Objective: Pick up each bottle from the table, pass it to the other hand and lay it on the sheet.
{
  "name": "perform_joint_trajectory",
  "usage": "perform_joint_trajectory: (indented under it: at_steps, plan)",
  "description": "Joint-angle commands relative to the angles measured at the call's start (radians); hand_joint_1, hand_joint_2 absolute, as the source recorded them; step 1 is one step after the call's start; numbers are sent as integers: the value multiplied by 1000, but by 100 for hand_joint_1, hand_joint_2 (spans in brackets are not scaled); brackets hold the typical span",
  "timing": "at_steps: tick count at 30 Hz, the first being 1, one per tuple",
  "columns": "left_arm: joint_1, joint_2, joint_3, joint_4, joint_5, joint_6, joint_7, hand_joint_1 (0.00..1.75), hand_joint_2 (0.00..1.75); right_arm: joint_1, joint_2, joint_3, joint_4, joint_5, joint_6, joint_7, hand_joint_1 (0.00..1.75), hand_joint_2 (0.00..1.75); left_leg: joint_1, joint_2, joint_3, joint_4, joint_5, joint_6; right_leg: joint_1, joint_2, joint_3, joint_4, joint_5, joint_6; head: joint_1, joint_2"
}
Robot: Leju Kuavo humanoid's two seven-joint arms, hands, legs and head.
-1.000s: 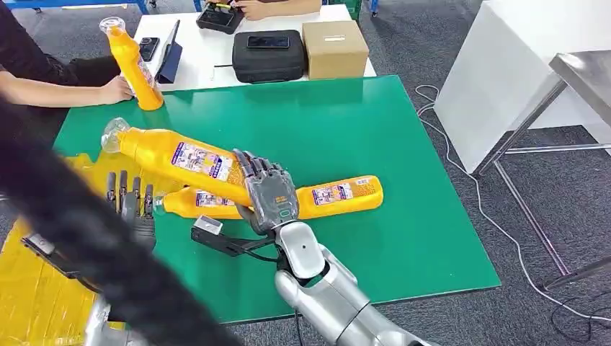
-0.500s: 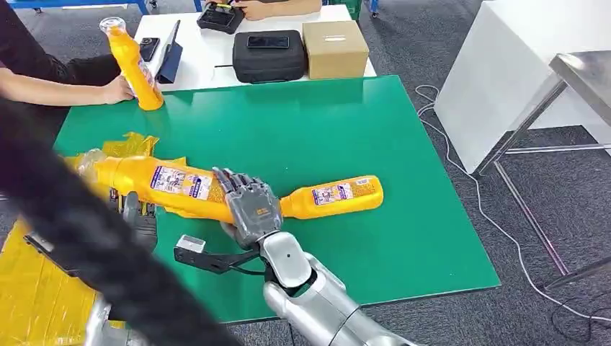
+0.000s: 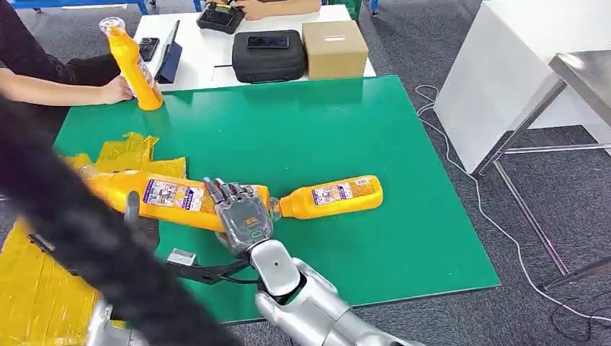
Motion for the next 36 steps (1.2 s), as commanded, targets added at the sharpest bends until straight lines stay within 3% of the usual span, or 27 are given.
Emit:
perform_joint_trajectory:
  at_steps: [1,4,6,19,21,36]
  plan:
    - [-49,2,-84,35,0,-20,27,0,175,-60,-8,107,94,24,18,-8,175,175,0,-2,4,0,-2,-1,1,-4,5,-1,-2,0,0,0]
    - [-56,10,-91,35,-27,-2,5,0,175,-70,-14,132,82,50,49,10,175,175,1,-3,9,-2,-3,-2,1,-5,10,-2,-4,1,0,0]
    - [-55,18,-95,21,-38,7,12,0,175,-81,-15,150,83,62,62,13,175,175,0,-1,2,-1,-1,-1,0,-3,3,-1,-1,0,0,0]
    - [-69,30,-110,53,-20,16,11,0,175,-108,-16,223,154,47,81,7,175,175,1,-3,4,-2,-1,-1,1,-4,5,-2,-2,0,0,0]
    - [-74,26,-99,50,-40,44,-16,28,175,-96,-11,259,205,48,80,-1,175,175,0,-3,5,-2,-1,-1,1,-4,6,-3,-2,0,0,0]
    - [-74,26,-98,48,-40,44,-16,28,175,-91,-10,266,211,49,70,2,175,175,1,-5,5,-2,-1,-1,1,-6,6,-3,-2,0,0,0]
